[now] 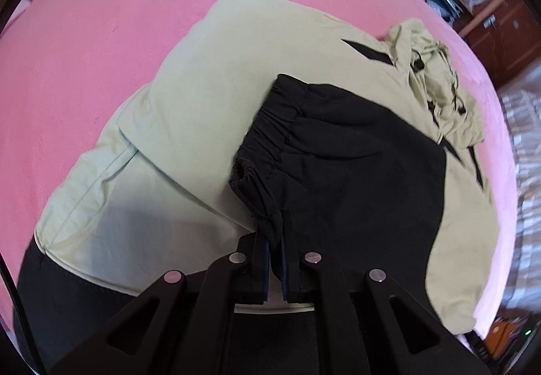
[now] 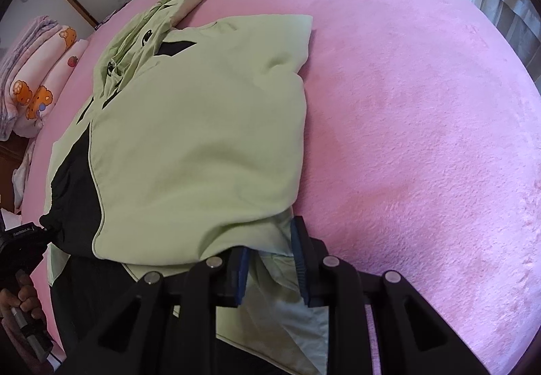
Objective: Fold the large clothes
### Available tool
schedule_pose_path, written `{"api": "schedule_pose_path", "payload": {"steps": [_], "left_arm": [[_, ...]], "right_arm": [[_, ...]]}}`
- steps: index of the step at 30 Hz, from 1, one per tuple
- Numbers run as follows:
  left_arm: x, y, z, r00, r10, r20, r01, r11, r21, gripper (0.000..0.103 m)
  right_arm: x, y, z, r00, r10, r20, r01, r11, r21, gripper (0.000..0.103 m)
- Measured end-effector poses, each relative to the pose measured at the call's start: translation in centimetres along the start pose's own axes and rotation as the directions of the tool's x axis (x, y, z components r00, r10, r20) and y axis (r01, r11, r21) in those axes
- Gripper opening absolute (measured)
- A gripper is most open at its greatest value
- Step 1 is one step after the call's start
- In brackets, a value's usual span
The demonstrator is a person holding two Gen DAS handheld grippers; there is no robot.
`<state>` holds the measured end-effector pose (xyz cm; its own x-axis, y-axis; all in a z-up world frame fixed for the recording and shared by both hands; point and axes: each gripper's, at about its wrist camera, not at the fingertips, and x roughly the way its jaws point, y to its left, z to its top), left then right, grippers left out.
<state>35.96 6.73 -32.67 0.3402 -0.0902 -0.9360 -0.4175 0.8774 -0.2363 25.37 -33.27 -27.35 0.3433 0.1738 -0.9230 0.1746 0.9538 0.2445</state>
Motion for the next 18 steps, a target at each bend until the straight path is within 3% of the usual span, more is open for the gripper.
{"api": "schedule_pose_path", "payload": {"steps": [6, 8, 9, 14, 18], "left_arm": [[-0.3, -2.0, 0.2, 0.993, 0.122, -0.008, -0.119, 0.982, 0.146, 0.015], [-0.7, -2.3, 0.4, 0.984, 0.179, -0.001, -0.176, 0.969, 0.172, 0.035], [-0.9, -2.2, 0.5, 0.979, 0.205, -0.003, -0.202, 0.964, 0.171, 0.038], [-3.4, -1.8, 0.5, 0.985, 0.174, 0.004, -0.174, 0.979, 0.102, 0.041], [-5.9, -3.9, -0.8, 0.991, 0.12, 0.065, -0.128, 0.983, 0.132, 0.047]], "right_arm": [[-0.1, 0.1, 0.0, 1.0, -0.003, -0.009, 0.004, 1.0, 0.015, 0.023], [-0.2, 0.1, 0.2, 1.0, -0.01, -0.022, 0.01, 1.0, 0.019, 0.024], [-0.2, 0.1, 0.3, 0.999, -0.016, -0.03, 0.017, 1.0, 0.022, 0.025], [-1.2, -0.3, 0.4, 0.997, -0.013, -0.076, 0.017, 0.999, 0.045, 0.037], [-3.1, -0.4, -0.1, 0.995, 0.012, -0.095, -0.009, 0.999, 0.035, 0.041]]}}
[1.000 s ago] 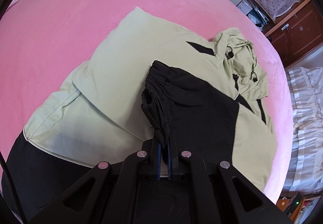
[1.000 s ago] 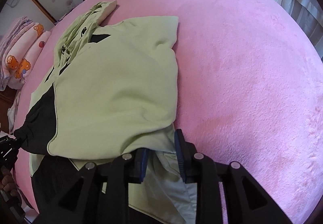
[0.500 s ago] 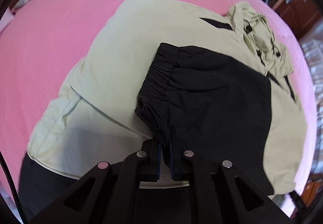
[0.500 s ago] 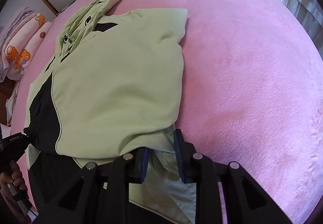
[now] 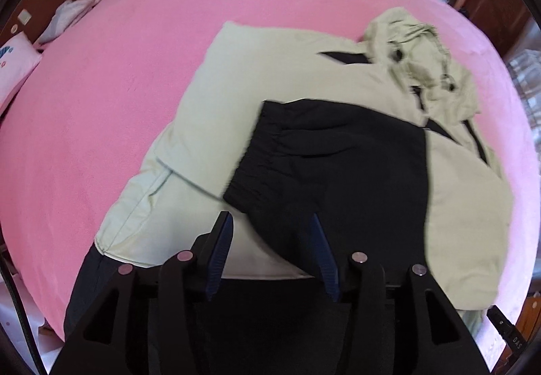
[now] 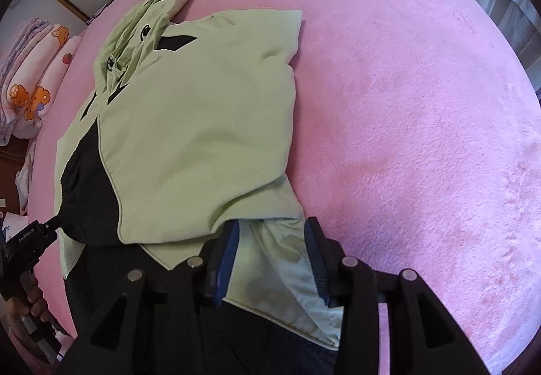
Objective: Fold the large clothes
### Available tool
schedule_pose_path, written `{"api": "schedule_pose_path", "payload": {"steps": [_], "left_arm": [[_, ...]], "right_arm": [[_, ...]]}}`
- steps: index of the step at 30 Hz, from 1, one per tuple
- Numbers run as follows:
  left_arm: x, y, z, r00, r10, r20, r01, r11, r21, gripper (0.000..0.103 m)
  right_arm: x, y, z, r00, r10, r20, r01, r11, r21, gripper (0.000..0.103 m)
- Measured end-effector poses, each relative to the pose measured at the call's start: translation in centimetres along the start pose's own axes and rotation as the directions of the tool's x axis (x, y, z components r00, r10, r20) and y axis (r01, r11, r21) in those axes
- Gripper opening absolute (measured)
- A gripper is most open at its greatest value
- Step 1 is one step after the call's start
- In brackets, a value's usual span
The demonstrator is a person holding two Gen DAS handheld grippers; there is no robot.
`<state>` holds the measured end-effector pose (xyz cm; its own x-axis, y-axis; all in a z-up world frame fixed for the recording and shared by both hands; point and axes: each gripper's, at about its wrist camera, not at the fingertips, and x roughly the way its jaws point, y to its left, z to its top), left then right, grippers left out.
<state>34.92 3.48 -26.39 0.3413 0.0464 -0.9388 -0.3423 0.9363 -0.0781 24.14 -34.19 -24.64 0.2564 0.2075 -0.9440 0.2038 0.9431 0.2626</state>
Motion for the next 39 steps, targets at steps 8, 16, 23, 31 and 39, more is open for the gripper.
{"api": "schedule_pose_path", "payload": {"steps": [8, 16, 23, 31, 39], "left_arm": [[-1.4, -8.9, -1.9, 0.974, -0.228, -0.002, 0.225, 0.956, 0.19, 0.058], [1.6, -14.2, -0.7, 0.95, -0.291, -0.113, 0.311, 0.908, 0.281, 0.05], [4.9, -13.7, -0.9, 0.96, -0.2, -0.194, 0.257, 0.905, 0.338, 0.01], [7.6, -8.1, 0.6, 0.971, -0.137, -0.195, 0.194, 0.931, 0.31, 0.006], [8.1, -2.6, 2.0, 0.99, -0.029, -0.136, 0.075, 0.937, 0.342, 0.002]], "right_arm": [[-2.7, 2.1, 0.3, 0.982, 0.184, 0.036, -0.179, 0.977, -0.112, 0.043], [1.0, 5.9, 2.5, 0.984, 0.18, 0.007, -0.176, 0.968, -0.177, 0.043], [3.7, 6.9, 2.5, 0.993, 0.111, -0.036, -0.114, 0.988, -0.106, 0.015], [5.0, 4.7, 2.0, 0.997, 0.054, -0.057, -0.054, 0.999, -0.003, 0.0], [4.4, 2.2, 1.9, 0.999, 0.015, -0.046, -0.012, 0.998, 0.063, 0.0]]}}
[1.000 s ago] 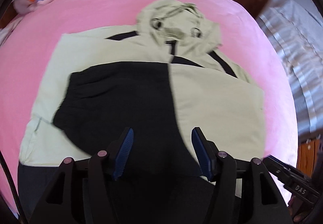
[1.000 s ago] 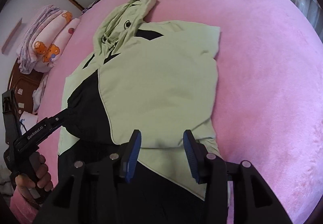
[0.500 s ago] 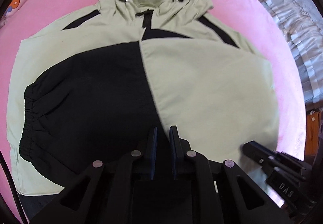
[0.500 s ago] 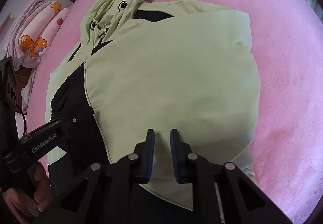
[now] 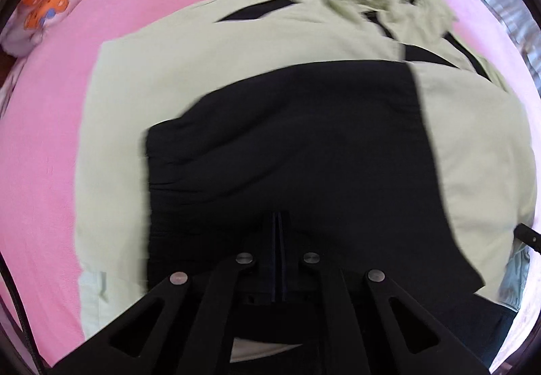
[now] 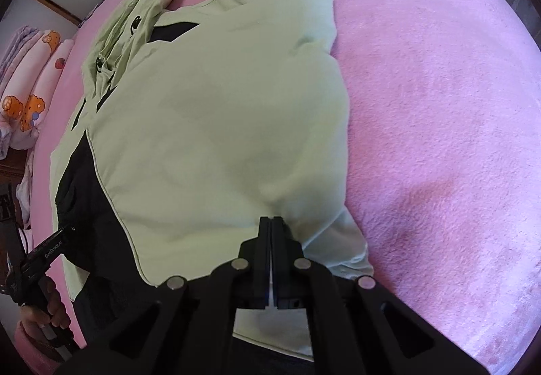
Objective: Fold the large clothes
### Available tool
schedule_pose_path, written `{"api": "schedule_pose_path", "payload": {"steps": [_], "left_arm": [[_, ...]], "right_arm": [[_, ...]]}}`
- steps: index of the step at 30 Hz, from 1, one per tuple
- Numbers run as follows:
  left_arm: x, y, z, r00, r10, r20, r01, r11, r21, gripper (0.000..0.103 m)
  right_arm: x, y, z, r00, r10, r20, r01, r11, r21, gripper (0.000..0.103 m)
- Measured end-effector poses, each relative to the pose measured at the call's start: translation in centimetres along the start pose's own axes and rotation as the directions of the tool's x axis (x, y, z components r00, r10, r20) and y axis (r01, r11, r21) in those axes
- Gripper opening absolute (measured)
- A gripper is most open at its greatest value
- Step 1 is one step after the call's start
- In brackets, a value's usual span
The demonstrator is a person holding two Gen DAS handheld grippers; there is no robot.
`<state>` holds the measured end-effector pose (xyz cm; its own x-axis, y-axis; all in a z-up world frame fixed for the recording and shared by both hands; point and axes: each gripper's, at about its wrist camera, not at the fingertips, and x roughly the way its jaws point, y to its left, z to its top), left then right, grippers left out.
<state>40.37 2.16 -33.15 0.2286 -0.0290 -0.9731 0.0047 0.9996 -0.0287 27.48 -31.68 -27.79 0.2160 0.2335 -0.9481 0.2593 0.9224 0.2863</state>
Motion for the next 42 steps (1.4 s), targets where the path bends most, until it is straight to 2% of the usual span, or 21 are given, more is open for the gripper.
{"api": "schedule_pose_path", "payload": {"steps": [3, 8, 9, 12, 15, 17, 19, 21, 22, 23, 25, 28, 30, 33, 37, 42], "left_arm": [[0.0, 2.4, 0.0, 0.999, -0.036, -0.012, 0.035, 0.998, -0.056, 0.002], [-0.4, 2.2, -0.4, 1.0, -0.013, -0.004, 0.014, 1.0, 0.021, 0.002], [-0.7, 2.2, -0.3, 1.0, -0.016, -0.005, 0.016, 1.0, 0.027, 0.002], [-1.4, 2.4, -0.2, 0.999, -0.048, -0.003, 0.048, 0.998, 0.027, 0.004], [-2.5, 2.3, -0.3, 0.996, -0.093, -0.003, 0.093, 0.995, 0.025, 0.012], [-3.7, 2.4, -0.2, 0.994, -0.111, 0.012, 0.111, 0.994, 0.024, 0.026], [-4.7, 2.5, -0.5, 0.992, -0.123, 0.026, 0.122, 0.992, 0.02, 0.032], [-5.7, 2.7, -0.9, 0.992, -0.125, 0.036, 0.124, 0.992, 0.018, 0.047], [-6.0, 2.5, -0.6, 0.992, -0.121, 0.039, 0.12, 0.993, 0.016, 0.061], [-6.7, 2.8, -0.9, 0.992, -0.115, 0.048, 0.115, 0.993, 0.011, 0.067], [-7.2, 3.1, -1.0, 0.992, -0.113, 0.053, 0.114, 0.994, -0.004, 0.069], [-8.5, 3.8, -1.0, 0.991, -0.124, 0.047, 0.126, 0.991, -0.04, 0.082], [-9.7, 4.4, -1.5, 0.993, -0.111, 0.05, 0.114, 0.992, -0.062, 0.085], [-10.8, 5.1, -2.0, 0.995, -0.086, 0.048, 0.089, 0.994, -0.062, 0.087], [-12.9, 5.8, -2.0, 0.997, -0.064, 0.048, 0.067, 0.996, -0.06, 0.087], [-15.8, 6.3, -0.9, 0.999, -0.026, 0.045, 0.028, 0.999, -0.033, 0.087]], "right_arm": [[-0.1, -0.3, -0.1, 1.0, -0.013, 0.005, 0.013, 1.0, 0.015, 0.0], [-0.5, 0.8, -0.2, 0.999, -0.052, 0.018, 0.051, 0.998, 0.024, 0.0], [-0.6, 1.2, -0.1, 0.999, -0.048, 0.025, 0.048, 0.999, 0.022, 0.003], [-1.0, 2.3, 0.1, 0.998, -0.047, 0.036, 0.047, 0.999, 0.009, 0.003], [-1.6, 2.8, 0.1, 0.998, -0.036, 0.046, 0.036, 0.999, 0.004, 0.004], [-2.2, 3.0, 0.1, 0.998, -0.03, 0.054, 0.029, 1.0, 0.008, 0.011], [-2.8, 3.2, 0.0, 0.998, -0.029, 0.064, 0.028, 1.0, 0.013, 0.028], [-3.6, 3.5, -0.2, 0.996, -0.031, 0.08, 0.03, 0.999, 0.019, 0.033], [-4.1, 3.7, -0.4, 0.996, -0.024, 0.089, 0.023, 1.0, 0.018, 0.035], [-4.6, 3.9, -0.6, 0.995, -0.018, 0.095, 0.017, 1.0, 0.015, 0.038], [-5.5, 4.3, -1.1, 0.994, -0.023, 0.107, 0.022, 1.0, 0.009, 0.055], [-6.6, 4.9, -1.9, 0.993, -0.026, 0.118, 0.027, 1.0, -0.007, 0.057], [-7.3, 5.3, -2.4, 0.992, -0.031, 0.124, 0.033, 0.999, -0.018, 0.06], [-8.5, 5.8, -3.1, 0.989, -0.042, 0.143, 0.044, 0.999, -0.015, 0.075], [-9.9, 6.7, -3.8, 0.986, -0.059, 0.153, 0.064, 0.998, -0.025, 0.08], [-11.8, 8.1, -4.1, 0.984, -0.09, 0.153, 0.095, 0.995, -0.027, 0.081]]}}
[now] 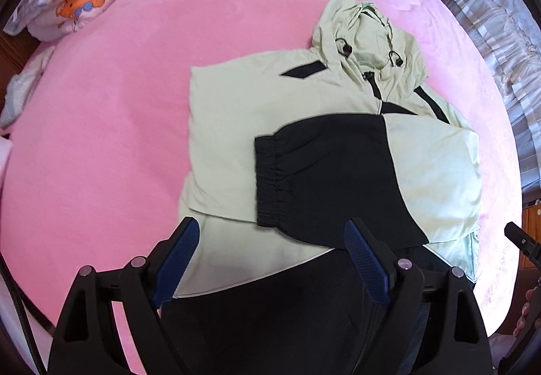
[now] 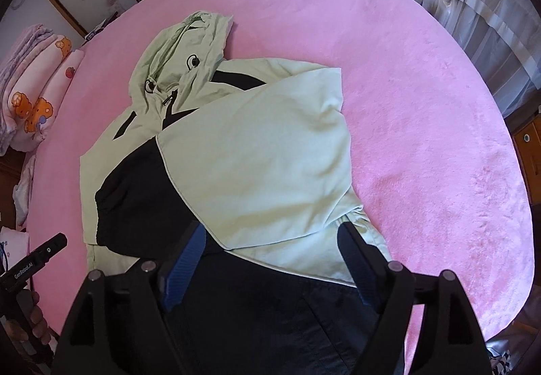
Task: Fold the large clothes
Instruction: 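Move both grippers to the green hood of the jacket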
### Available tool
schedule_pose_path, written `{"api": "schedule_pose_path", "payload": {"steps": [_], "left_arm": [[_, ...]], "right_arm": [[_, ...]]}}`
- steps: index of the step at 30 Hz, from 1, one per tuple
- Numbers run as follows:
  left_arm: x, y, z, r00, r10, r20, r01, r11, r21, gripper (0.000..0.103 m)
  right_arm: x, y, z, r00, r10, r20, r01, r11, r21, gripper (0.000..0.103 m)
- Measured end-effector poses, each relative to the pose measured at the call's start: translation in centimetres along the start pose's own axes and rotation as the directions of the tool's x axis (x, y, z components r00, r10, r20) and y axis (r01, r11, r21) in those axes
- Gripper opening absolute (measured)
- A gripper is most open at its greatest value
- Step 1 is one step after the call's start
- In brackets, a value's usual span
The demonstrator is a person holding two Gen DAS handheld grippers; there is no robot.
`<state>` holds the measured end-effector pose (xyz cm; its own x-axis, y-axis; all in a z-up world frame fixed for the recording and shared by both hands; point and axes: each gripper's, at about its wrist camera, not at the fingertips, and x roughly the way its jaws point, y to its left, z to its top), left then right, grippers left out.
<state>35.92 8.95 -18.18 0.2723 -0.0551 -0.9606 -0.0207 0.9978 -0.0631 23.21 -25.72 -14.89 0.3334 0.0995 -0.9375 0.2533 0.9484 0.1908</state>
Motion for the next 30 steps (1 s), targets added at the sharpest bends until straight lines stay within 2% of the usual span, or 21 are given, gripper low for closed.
{"api": "schedule_pose_path", "payload": {"steps": [7, 11, 14, 21, 30], "left_arm": [[-3.8, 0.0, 4.6, 1.0, 0.002, 0.017, -0.003, 0.999, 0.044, 0.087], [-5.4, 0.1, 7.7, 1.0, -0.02, 0.022, 0.019, 0.999, 0.051, 0.087], [-6.2, 0.0, 10.4, 0.999, -0.035, 0.028, 0.033, 0.998, 0.054, 0.087], [-6.8, -1.1, 16.1, 0.994, 0.01, 0.107, -0.019, 0.996, 0.085, 0.087], [-4.4, -2.9, 22.0, 0.991, 0.006, 0.136, -0.021, 0.994, 0.105, 0.087]], "right_arm": [[-3.0, 1.3, 2.2, 0.999, -0.009, -0.035, 0.009, 1.0, 0.009, 0.081], [-4.5, 1.9, 4.7, 1.0, -0.009, -0.021, 0.009, 1.0, -0.001, 0.081], [-5.3, 2.8, 7.2, 1.0, -0.02, 0.009, 0.021, 0.998, -0.053, 0.081], [-5.5, 4.1, 13.6, 0.993, 0.106, 0.048, -0.103, 0.993, -0.059, 0.081], [-2.9, 5.5, 20.2, 0.987, 0.149, 0.064, -0.142, 0.985, -0.102, 0.081]]}}
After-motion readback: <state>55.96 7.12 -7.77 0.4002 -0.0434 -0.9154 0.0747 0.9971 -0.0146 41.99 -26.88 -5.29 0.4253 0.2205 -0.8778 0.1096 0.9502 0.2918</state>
